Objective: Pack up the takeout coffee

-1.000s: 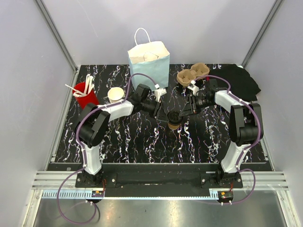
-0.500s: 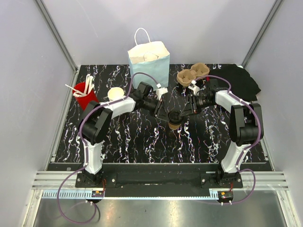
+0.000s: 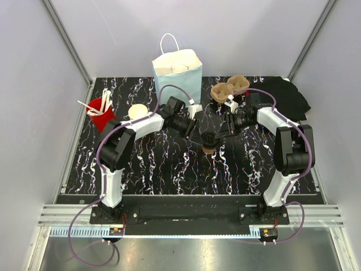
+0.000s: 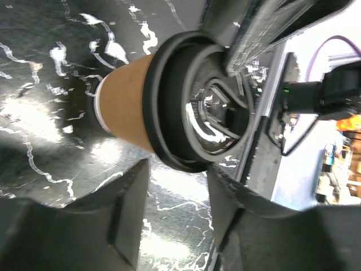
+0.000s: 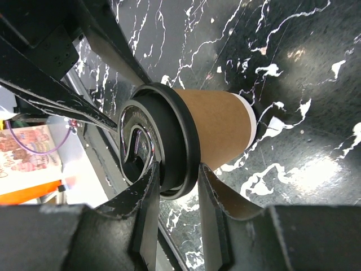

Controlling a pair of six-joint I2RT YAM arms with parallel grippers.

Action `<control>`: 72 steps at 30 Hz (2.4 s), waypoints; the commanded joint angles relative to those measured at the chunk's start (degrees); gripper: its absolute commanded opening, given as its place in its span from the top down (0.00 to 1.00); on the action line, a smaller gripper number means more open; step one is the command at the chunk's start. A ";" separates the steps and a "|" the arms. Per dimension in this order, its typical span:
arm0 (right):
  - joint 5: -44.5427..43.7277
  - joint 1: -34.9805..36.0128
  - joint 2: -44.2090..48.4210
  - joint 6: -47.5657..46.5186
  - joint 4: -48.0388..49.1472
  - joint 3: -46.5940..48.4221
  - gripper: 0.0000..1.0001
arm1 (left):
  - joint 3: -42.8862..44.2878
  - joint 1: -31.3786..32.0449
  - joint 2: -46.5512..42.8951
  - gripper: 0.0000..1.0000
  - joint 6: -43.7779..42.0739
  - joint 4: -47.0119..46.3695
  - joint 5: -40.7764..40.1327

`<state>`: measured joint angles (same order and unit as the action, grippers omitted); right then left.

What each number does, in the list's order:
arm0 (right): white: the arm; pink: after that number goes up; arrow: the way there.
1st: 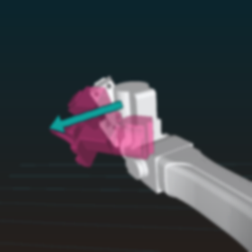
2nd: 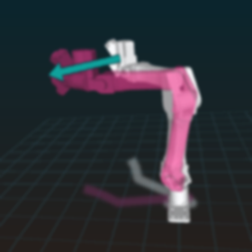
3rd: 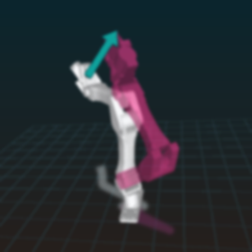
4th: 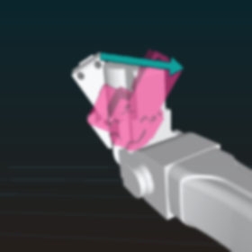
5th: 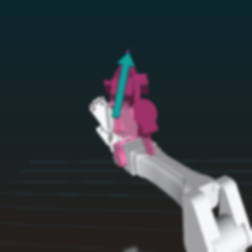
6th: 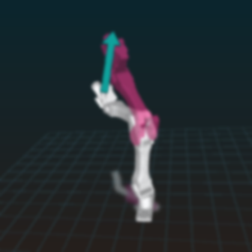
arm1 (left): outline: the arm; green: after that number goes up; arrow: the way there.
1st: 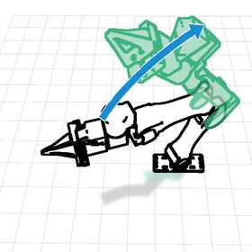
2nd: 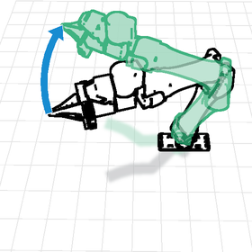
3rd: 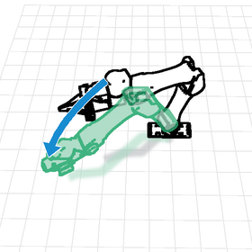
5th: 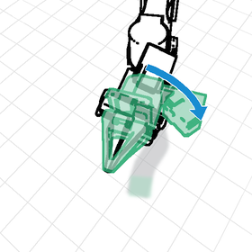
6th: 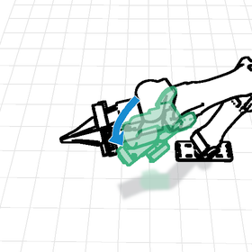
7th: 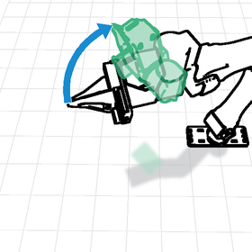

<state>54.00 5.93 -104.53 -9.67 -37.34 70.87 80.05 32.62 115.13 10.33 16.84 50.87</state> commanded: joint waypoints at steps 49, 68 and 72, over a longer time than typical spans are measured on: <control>-14.79 -0.31 13.64 -8.70 -1.77 1.91 0.44 | 11.44 -2.04 2.90 0.31 0.39 0.91 -8.86; -22.88 6.36 19.72 -14.58 0.87 -0.21 0.28 | 12.94 -2.04 5.10 0.31 -0.13 2.76 -9.83; -26.21 9.61 19.80 -16.43 1.66 -1.79 0.26 | 13.37 -1.95 5.10 0.31 0.13 2.50 -9.39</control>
<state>31.79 12.29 -86.08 -23.29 -37.76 68.90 91.59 30.76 120.11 10.17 20.58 41.71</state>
